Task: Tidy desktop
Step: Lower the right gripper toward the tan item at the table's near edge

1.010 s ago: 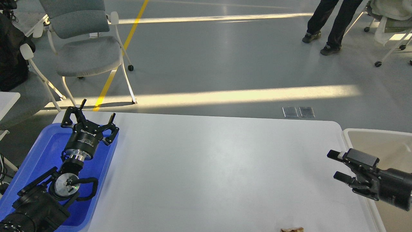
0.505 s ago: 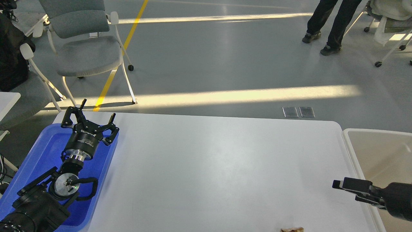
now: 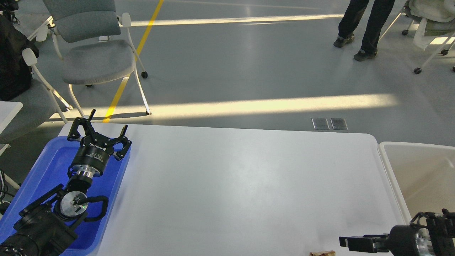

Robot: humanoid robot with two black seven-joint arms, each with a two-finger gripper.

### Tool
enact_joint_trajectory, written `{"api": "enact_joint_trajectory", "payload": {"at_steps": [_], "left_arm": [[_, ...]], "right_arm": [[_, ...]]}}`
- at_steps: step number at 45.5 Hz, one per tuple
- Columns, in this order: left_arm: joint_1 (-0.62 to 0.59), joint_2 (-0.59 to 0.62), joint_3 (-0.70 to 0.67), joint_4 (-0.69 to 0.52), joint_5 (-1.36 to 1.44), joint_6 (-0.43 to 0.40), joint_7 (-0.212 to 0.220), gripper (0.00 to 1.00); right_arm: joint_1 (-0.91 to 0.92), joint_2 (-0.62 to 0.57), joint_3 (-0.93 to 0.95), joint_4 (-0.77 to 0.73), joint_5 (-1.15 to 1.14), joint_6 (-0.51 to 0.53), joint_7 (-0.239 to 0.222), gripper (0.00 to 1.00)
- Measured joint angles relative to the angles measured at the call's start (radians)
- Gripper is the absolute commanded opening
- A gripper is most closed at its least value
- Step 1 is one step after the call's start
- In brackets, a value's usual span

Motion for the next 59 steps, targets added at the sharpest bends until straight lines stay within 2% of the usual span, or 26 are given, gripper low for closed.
{"api": "enact_joint_trajectory", "payload": {"at_steps": [20, 32, 40, 59], "left_arm": [[0.0, 0.0, 0.0, 0.0, 0.0, -0.001, 0.0, 1.0], [0.0, 0.0, 0.0, 0.0, 0.0, -0.001, 0.0, 1.0], [0.001, 0.0, 0.0, 0.0, 0.0, -0.001, 0.0, 1.0], [0.001, 0.0, 0.0, 0.0, 0.0, -0.001, 0.0, 1.0]], "right_arm": [[-0.004, 0.128, -0.017, -0.019, -0.011, -0.003, -0.003, 1.0], [-0.001, 0.166, -0.03, -0.046, -0.067, -0.015, -0.002, 1.0], [-0.004, 0.188, -0.065, -0.078, -0.148, -0.074, 0.004, 1.0], [-0.023, 0.24, -0.165, -0.123, -0.298, -0.253, 0.075, 1.0]]}}
